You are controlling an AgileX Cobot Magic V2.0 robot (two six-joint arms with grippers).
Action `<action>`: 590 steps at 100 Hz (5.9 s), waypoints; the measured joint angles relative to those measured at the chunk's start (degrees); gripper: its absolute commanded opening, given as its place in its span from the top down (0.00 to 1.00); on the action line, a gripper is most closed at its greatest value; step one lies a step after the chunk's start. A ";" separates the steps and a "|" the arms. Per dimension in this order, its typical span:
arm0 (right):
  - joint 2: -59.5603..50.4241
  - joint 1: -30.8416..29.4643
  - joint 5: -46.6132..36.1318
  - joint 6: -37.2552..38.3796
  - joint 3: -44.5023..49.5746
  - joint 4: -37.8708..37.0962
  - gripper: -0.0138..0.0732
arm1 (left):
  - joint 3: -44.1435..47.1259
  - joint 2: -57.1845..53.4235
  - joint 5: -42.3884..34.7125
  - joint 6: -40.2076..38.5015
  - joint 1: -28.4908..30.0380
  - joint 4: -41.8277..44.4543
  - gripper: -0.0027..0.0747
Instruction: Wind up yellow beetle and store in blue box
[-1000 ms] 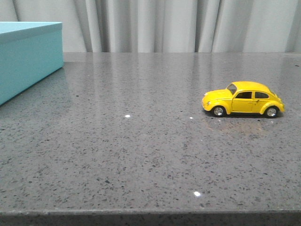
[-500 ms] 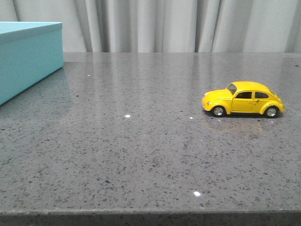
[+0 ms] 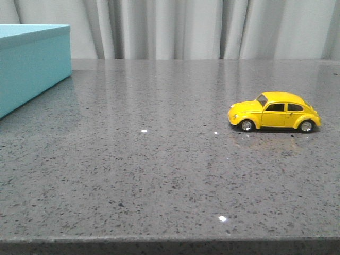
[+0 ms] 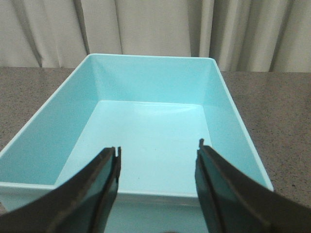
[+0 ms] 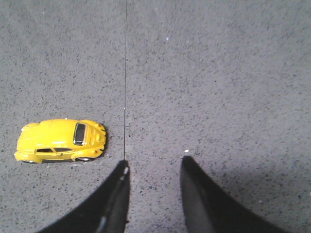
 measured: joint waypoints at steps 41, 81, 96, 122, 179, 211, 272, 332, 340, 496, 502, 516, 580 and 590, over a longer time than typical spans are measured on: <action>18.05 6.68 8.74 1.72 -13.07 1.59 0.28 | -0.09 0.00 -1.86 0.00 0.00 0.00 0.51; 35.41 17.33 11.31 10.75 -22.71 0.09 0.28 | -0.09 0.00 -2.25 0.00 0.00 0.00 0.51; 40.21 19.27 11.55 13.58 -25.23 -0.18 0.28 | -0.09 0.00 -2.35 0.00 0.00 0.00 0.51; 44.89 20.15 11.76 17.47 -26.84 -1.20 0.28 | -0.09 0.00 -2.47 0.00 0.00 0.00 0.51; 46.25 20.15 12.14 20.25 -26.84 -3.11 0.28 | -0.09 0.00 -2.47 0.00 0.00 0.00 0.51; 48.23 20.73 13.07 20.29 -27.17 -3.23 0.28 | -0.09 0.00 -2.47 0.00 0.00 0.00 0.51; 48.36 20.73 13.79 20.35 -27.17 -5.57 0.28 | -0.09 0.00 -2.47 0.00 0.00 0.00 0.51; 43.50 6.30 12.41 12.79 -20.55 -4.81 0.28 | -0.09 0.00 -2.47 0.00 0.00 0.00 0.51; 43.28 4.99 12.41 11.93 -20.33 -4.45 0.28 | -0.09 0.00 -2.47 0.00 0.00 0.00 0.51; 5.94 8.66 4.69 10.54 -11.90 -3.76 0.28 | -4.35 4.38 2.32 0.61 0.00 -1.39 0.46; 5.14 8.66 4.69 10.54 -11.90 -3.76 0.28 | -6.54 6.11 4.25 2.40 0.00 -1.39 0.39; 4.19 8.66 4.69 10.54 -11.90 -3.39 0.28 | -11.73 10.83 7.19 7.42 -2.30 -1.53 0.34; 4.21 8.66 5.00 9.90 -11.90 -2.94 0.28 | -46.05 47.45 38.88 43.29 -24.81 -1.53 0.34; 4.21 8.66 5.00 9.92 -11.90 -2.94 0.28 | -50.59 53.27 44.37 47.29 -26.07 -1.53 0.34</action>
